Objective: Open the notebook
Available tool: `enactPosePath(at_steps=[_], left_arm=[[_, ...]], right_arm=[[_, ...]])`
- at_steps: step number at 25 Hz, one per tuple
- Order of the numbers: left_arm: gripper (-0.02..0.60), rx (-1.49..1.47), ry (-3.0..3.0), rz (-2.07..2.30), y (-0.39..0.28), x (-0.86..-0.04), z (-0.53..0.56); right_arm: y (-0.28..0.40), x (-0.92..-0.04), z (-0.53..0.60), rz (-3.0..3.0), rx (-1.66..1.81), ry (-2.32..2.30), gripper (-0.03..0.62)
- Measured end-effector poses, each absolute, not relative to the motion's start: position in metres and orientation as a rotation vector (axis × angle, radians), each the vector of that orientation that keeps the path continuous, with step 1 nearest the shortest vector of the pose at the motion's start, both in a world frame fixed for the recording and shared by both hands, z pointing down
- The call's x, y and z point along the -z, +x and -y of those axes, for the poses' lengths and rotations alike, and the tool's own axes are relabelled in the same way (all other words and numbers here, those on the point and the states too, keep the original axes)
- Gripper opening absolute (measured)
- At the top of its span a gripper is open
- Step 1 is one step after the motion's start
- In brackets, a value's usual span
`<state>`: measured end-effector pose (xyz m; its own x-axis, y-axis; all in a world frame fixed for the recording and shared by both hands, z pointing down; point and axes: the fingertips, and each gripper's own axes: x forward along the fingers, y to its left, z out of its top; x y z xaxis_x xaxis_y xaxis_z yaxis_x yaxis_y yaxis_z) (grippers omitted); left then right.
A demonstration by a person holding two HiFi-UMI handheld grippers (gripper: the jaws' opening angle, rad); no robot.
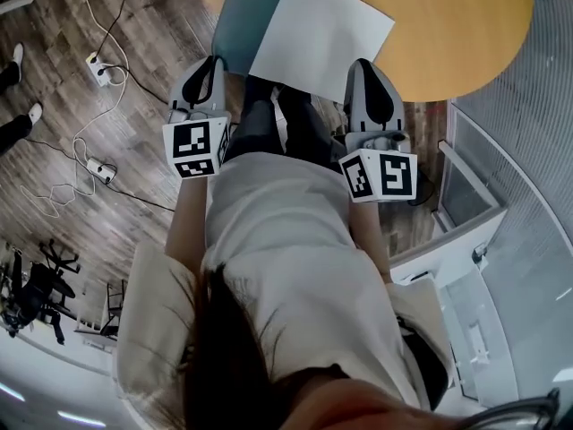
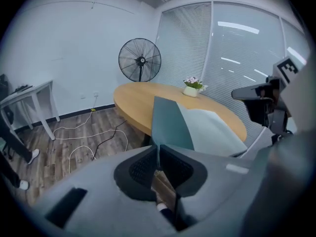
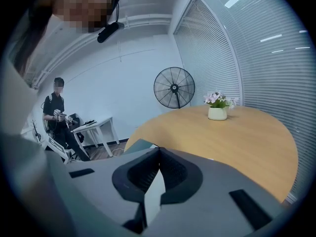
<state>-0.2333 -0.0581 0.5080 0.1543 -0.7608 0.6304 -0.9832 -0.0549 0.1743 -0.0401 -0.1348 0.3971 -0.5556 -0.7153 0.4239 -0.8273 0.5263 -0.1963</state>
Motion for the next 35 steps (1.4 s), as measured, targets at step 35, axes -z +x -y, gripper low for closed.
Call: enactPosePath(at_steps=[35], left_arm=[[0.144, -0.508, 1.751, 1.637, -0.25, -0.547, 0.056]], right_arm=[[-0.03, -0.396, 0.135, 2.468, -0.554, 1.326, 0.002]])
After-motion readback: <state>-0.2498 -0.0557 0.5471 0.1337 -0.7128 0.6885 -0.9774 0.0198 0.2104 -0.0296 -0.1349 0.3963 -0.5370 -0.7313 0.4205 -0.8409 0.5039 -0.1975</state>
